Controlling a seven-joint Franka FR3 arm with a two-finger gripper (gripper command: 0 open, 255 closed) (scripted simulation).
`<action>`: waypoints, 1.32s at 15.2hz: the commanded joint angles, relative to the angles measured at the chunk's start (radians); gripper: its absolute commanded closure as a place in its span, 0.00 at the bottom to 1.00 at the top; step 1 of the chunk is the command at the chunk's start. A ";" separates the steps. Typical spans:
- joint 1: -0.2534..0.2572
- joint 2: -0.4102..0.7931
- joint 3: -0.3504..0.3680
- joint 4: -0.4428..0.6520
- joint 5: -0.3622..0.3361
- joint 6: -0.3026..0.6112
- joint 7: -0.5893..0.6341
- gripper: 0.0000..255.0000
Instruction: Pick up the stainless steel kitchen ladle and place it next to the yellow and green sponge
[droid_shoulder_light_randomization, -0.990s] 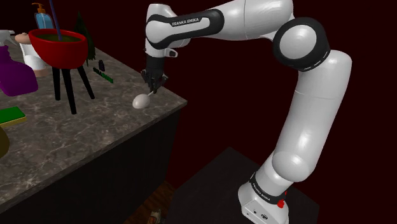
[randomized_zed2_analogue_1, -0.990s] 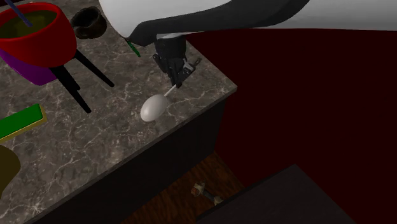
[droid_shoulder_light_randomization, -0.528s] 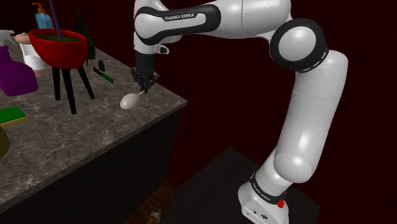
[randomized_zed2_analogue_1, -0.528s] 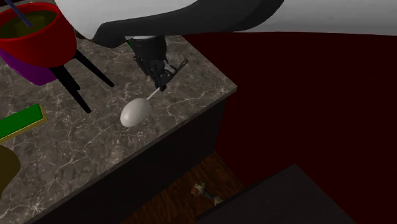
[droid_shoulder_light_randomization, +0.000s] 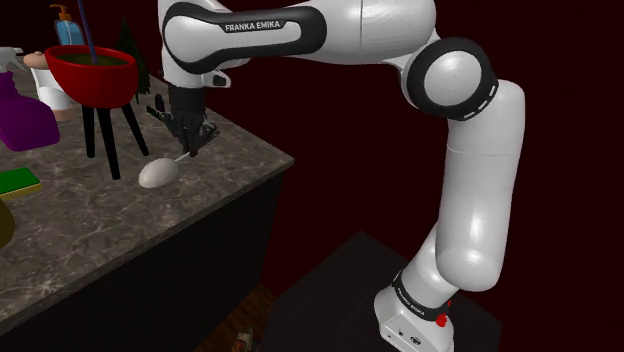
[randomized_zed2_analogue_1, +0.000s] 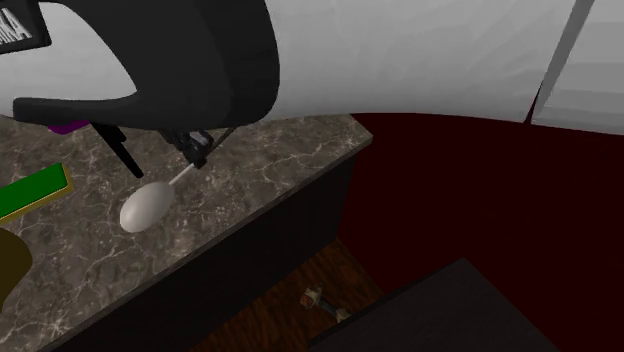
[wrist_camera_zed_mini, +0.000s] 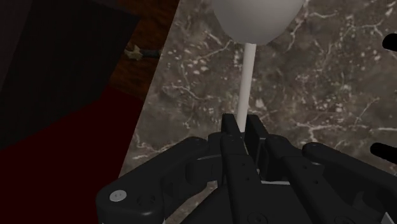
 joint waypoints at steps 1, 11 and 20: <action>0.038 0.043 0.007 0.065 -0.013 -0.023 0.043 1.00; 0.265 0.332 0.017 0.530 -0.087 -0.195 0.218 1.00; 0.263 0.347 0.014 0.445 -0.091 -0.098 0.227 1.00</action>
